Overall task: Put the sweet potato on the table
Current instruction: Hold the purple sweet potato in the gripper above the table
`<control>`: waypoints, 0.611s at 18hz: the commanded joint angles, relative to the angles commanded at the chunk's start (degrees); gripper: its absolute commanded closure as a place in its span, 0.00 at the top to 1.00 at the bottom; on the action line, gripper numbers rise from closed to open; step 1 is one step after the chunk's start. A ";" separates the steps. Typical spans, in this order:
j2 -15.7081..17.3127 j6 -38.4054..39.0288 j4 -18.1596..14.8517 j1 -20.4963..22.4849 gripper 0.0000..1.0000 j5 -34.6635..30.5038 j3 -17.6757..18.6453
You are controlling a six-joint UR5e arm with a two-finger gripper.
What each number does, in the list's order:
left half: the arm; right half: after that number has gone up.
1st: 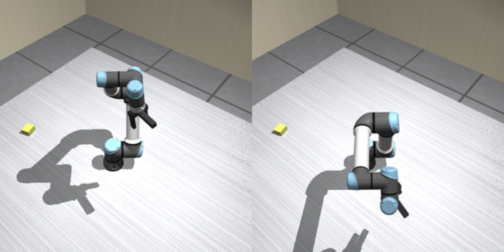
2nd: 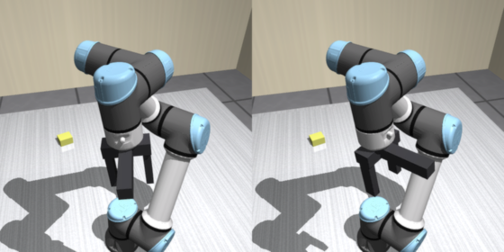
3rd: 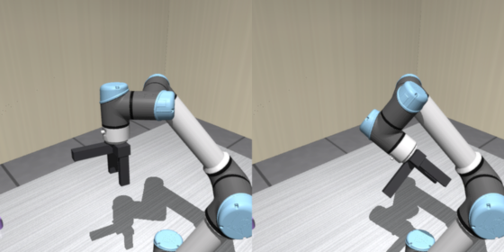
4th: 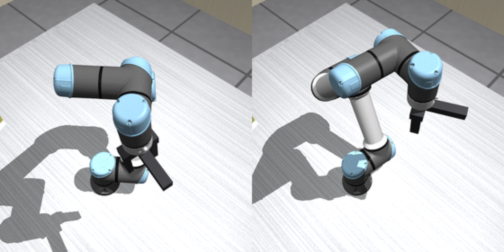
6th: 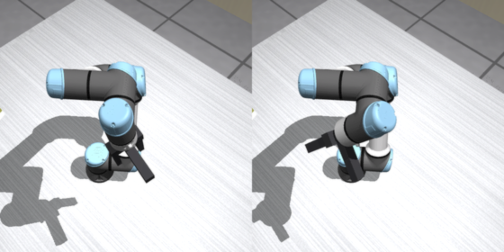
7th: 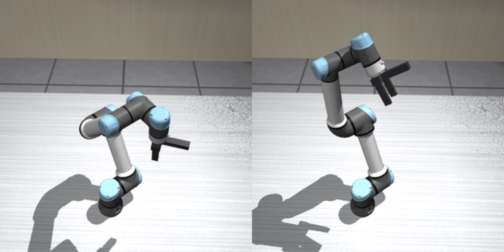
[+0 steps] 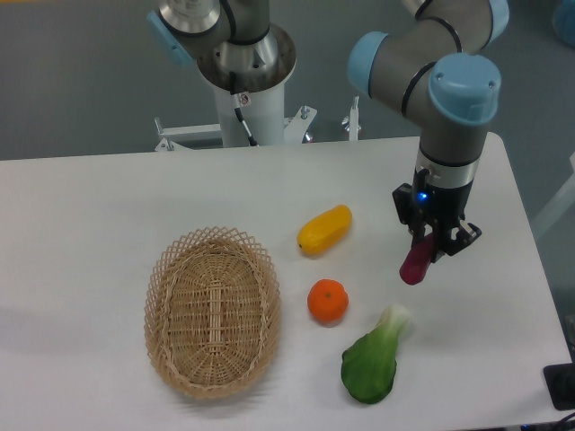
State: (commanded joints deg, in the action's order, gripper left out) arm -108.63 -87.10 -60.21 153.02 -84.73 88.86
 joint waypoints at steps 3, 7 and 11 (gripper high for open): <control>0.00 -0.09 0.00 0.09 0.38 -0.17 0.18; 0.00 -0.61 0.00 1.14 0.38 0.00 1.05; 2.10 -2.10 0.26 2.55 0.38 -0.18 4.21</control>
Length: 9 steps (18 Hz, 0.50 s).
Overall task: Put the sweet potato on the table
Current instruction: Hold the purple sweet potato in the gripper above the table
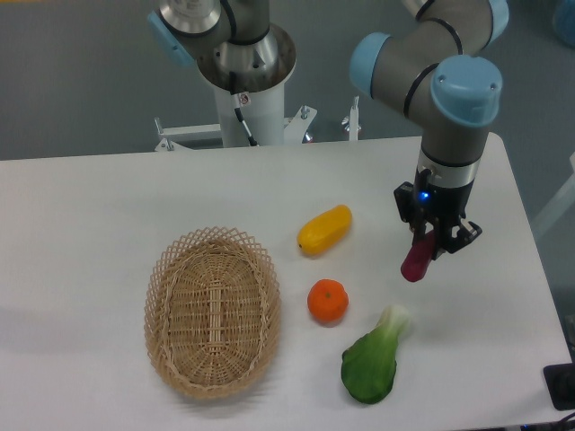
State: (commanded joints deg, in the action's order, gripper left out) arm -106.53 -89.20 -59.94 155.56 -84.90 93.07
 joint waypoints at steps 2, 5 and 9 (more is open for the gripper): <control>0.62 -3.51 0.09 1.14 0.38 0.00 2.28; 2.29 -7.38 0.18 2.73 0.38 0.09 5.01; 2.65 -14.23 0.35 5.71 0.38 0.17 7.65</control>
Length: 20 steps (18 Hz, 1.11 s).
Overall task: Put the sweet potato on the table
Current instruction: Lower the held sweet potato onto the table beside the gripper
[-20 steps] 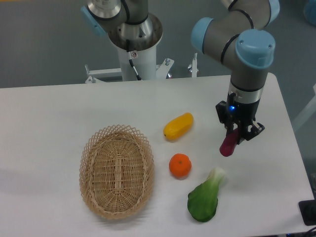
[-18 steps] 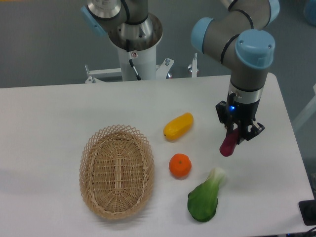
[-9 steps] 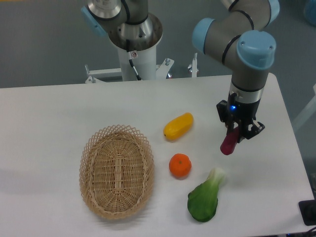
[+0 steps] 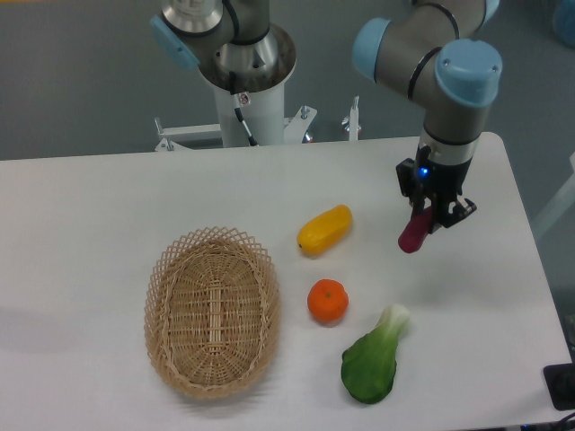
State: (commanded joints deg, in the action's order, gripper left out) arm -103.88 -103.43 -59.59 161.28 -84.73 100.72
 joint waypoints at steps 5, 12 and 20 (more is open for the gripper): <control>-5.88 -3.18 7.99 2.20 0.38 -0.26 0.70; -10.63 -2.75 13.10 1.85 0.39 0.00 0.97; -11.87 -2.48 13.71 1.59 0.39 0.09 3.26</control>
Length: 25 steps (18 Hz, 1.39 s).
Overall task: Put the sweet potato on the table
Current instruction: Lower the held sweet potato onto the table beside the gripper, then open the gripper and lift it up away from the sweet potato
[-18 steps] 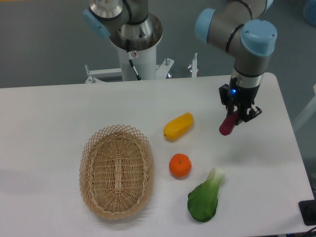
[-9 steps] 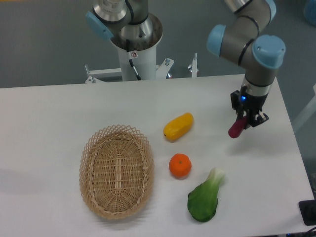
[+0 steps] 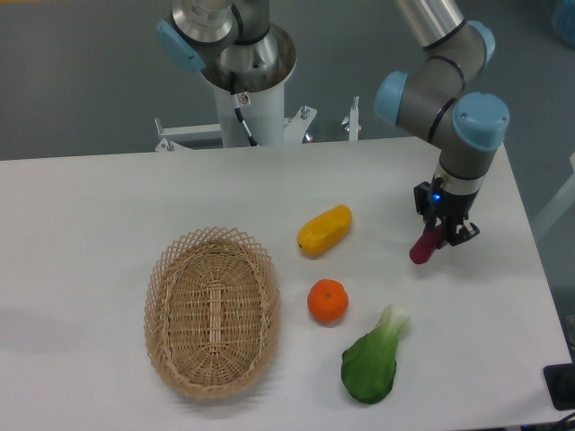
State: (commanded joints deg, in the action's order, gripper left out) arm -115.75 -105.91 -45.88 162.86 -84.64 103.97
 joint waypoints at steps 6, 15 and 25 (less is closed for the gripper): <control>-0.18 0.35 0.09 -0.09 0.42 0.00 0.09; 0.00 0.44 0.09 -0.09 0.97 0.00 -1.49; 2.10 9.65 -2.80 -2.46 1.00 0.61 -10.54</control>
State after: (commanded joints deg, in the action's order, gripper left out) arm -113.65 -96.26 -48.68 160.40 -84.02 93.44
